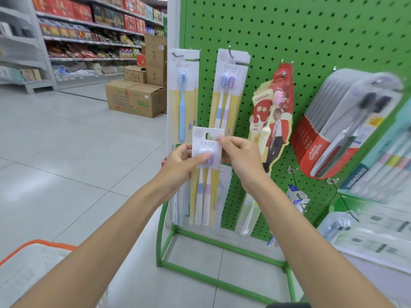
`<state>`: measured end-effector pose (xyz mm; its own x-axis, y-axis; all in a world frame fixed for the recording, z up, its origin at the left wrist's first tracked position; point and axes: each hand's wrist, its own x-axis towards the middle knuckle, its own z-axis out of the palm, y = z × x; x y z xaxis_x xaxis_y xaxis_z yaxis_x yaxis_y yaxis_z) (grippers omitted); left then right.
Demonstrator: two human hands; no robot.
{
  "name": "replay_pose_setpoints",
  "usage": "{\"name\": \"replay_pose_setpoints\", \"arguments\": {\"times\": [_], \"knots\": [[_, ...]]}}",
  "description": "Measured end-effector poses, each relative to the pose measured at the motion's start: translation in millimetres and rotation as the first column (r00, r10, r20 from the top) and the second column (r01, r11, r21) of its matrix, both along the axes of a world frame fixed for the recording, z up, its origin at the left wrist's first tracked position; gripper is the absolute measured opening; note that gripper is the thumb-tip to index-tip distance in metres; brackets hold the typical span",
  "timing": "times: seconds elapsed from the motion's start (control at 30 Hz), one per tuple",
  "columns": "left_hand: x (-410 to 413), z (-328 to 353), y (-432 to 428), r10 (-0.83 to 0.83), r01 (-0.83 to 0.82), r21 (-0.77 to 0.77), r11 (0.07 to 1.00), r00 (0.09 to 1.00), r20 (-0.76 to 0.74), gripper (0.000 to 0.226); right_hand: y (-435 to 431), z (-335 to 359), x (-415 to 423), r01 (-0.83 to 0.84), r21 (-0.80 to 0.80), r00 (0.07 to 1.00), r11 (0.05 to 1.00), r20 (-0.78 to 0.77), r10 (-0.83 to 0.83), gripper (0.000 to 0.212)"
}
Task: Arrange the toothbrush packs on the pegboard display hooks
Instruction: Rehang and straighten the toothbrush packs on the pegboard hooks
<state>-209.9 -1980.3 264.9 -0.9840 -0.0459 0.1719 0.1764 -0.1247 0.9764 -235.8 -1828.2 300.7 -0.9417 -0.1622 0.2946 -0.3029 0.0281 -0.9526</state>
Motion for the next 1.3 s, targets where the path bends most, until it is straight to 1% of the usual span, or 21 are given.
{"name": "replay_pose_setpoints", "arguments": {"times": [0.03, 0.07, 0.1, 0.2, 0.3, 0.37, 0.4, 0.47, 0.63, 0.77, 0.9, 0.97, 1.13, 1.23, 1.3], "knots": [[0, 12, 1, 0.034, -0.034, 0.038, 0.999, 0.999, -0.019, 0.035, 0, 6, -1, 0.019, 0.018, 1.000, 1.000, -0.019, -0.019, 0.024], [-2, 23, 0, 0.079, -0.077, 0.041, 0.996, 0.996, -0.031, 0.025, -1, 13, -2, 0.042, 0.032, 0.999, 0.999, -0.034, -0.041, 0.024], [-3, 33, 0, 0.111, -0.109, 0.041, 0.993, 0.993, -0.041, 0.020, -2, 21, -2, 0.057, 0.036, 0.997, 0.998, -0.046, -0.055, 0.023], [-6, 66, -6, 0.132, -0.128, 0.066, 0.990, 0.989, -0.062, 0.020, -7, 49, 0, 0.094, 0.081, 0.987, 0.992, -0.138, -0.082, 0.025], [-14, 99, -10, 0.188, -0.186, 0.025, 0.982, 0.974, -0.130, 0.014, -8, 78, -2, 0.178, 0.157, 0.950, 0.971, -0.283, -0.129, 0.023], [-24, 119, -11, 0.270, -0.273, 0.006, 0.962, 0.947, -0.175, 0.014, -7, 100, -6, 0.256, 0.127, 0.909, 0.958, -0.369, -0.194, 0.017], [-30, 127, -10, 0.315, -0.319, 0.009, 0.948, 0.931, -0.187, 0.013, -4, 111, -8, 0.285, 0.095, 0.889, 0.954, -0.399, -0.226, 0.019], [-41, 143, -7, 0.378, -0.381, 0.030, 0.924, 0.901, -0.212, 0.012, 2, 134, -15, 0.316, 0.058, 0.864, 0.947, -0.430, -0.262, 0.021], [-64, 163, 2, 0.437, -0.439, 0.055, 0.897, 0.861, -0.259, 0.016, 13, 170, -35, 0.335, 0.111, 0.859, 0.936, -0.445, -0.254, 0.025], [-79, 163, 2, 0.409, -0.419, 0.017, 0.908, 0.877, -0.251, 0.013, 15, 178, -45, 0.325, 0.132, 0.862, 0.937, -0.448, -0.236, 0.026], [-86, 159, 7, 0.341, -0.353, -0.012, 0.936, 0.912, -0.227, 0.022, 12, 178, -54, 0.316, 0.222, 0.881, 0.922, -0.431, -0.198, 0.026], [-91, 158, 10, 0.317, -0.333, -0.037, 0.942, 0.922, -0.223, 0.022, 11, 176, -57, 0.331, 0.266, 0.879, 0.905, -0.435, -0.194, 0.026], [-99, 156, 14, 0.191, -0.226, -0.154, 0.962, 0.957, -0.217, 0.022, 16, 174, -66, 0.399, 0.401, 0.845, 0.824, -0.509, -0.162, 0.031], [-99, 154, 7, 0.191, -0.245, -0.205, 0.948, 0.949, -0.251, 0.023, 20, 171, -74, 0.391, 0.484, 0.852, 0.783, -0.513, -0.108, 0.027], [-101, 155, 3, 0.224, -0.283, -0.197, 0.939, 0.935, -0.276, 0.023, 21, 170, -77, 0.403, 0.528, 0.841, 0.747, -0.535, -0.076, 0.023]]}}
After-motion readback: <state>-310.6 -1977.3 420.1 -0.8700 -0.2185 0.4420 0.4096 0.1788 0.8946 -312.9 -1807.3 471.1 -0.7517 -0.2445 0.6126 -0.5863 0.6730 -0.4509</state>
